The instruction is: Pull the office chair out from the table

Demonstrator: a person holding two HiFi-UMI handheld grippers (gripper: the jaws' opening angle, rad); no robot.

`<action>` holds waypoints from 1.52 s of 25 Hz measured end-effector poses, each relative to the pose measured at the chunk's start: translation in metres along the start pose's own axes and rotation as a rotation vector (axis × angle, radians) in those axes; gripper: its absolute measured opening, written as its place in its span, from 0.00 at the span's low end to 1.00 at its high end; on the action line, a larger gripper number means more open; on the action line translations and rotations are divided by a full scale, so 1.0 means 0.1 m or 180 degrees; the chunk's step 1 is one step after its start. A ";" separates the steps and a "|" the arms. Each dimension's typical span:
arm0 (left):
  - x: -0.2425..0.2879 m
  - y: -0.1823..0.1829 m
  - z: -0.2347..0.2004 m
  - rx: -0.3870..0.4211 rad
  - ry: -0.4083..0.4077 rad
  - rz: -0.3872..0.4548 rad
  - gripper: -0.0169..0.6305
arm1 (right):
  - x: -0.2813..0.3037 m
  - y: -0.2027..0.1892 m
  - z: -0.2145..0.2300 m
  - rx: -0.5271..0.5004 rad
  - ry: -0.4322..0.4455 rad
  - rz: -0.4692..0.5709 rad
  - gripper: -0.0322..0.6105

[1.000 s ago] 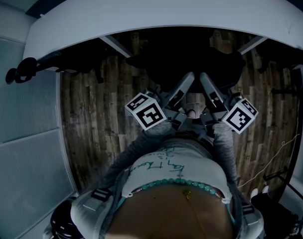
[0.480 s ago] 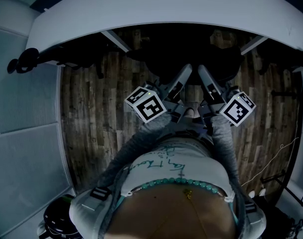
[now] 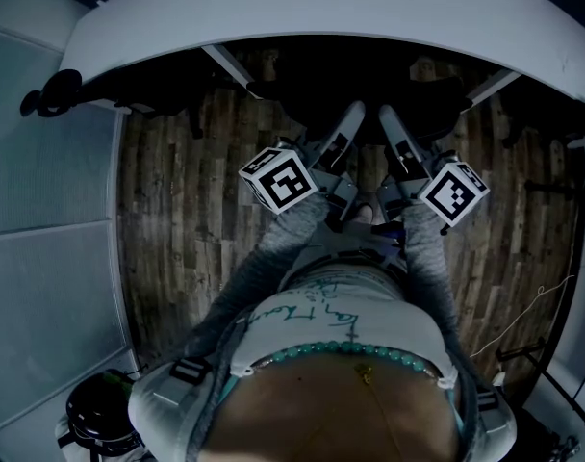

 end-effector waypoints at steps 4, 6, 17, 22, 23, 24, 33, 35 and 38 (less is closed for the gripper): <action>-0.02 -0.02 0.00 -0.0017 0.0010 0.0030 0.24 | -0.02 -0.01 0.00 0.0002 0.0026 -0.0001 0.33; -0.02 -0.03 0.01 -0.0020 0.0014 0.0070 0.23 | -0.02 -0.01 -0.01 0.0012 0.0046 -0.0008 0.33; -0.07 -0.13 0.13 -0.0018 0.0003 0.0203 0.23 | -0.19 0.01 -0.03 0.0073 0.0040 -0.0018 0.33; -0.18 -0.18 0.19 -0.0046 -0.0021 0.0263 0.23 | -0.28 -0.04 -0.12 0.0014 0.0080 -0.0004 0.33; -0.20 -0.20 0.20 -0.0051 -0.0022 0.0262 0.23 | -0.31 -0.05 -0.13 0.0014 0.0075 -0.0006 0.33; -0.21 -0.22 0.22 -0.0056 -0.0028 0.0258 0.23 | -0.33 -0.05 -0.14 0.0017 0.0068 -0.0006 0.33; -0.39 -0.27 0.24 -0.0138 -0.0100 0.0159 0.23 | -0.41 -0.17 -0.28 0.0029 0.0026 0.0037 0.33; -0.44 -0.27 0.26 -0.0155 -0.0085 0.0141 0.23 | -0.43 -0.20 -0.32 0.0007 0.0045 0.0062 0.32; -0.50 -0.29 0.28 -0.0149 -0.0129 0.0167 0.23 | -0.47 -0.24 -0.37 -0.0004 0.0058 0.0096 0.33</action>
Point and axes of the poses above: the fingertips, and each gripper's own axes: x forward along the fingers, z to its right, y out of its top, the point moved 1 cm from there along -x, backward along the fingers, and after that the axes turned 7 degrees about y, right-handed, at the moved point
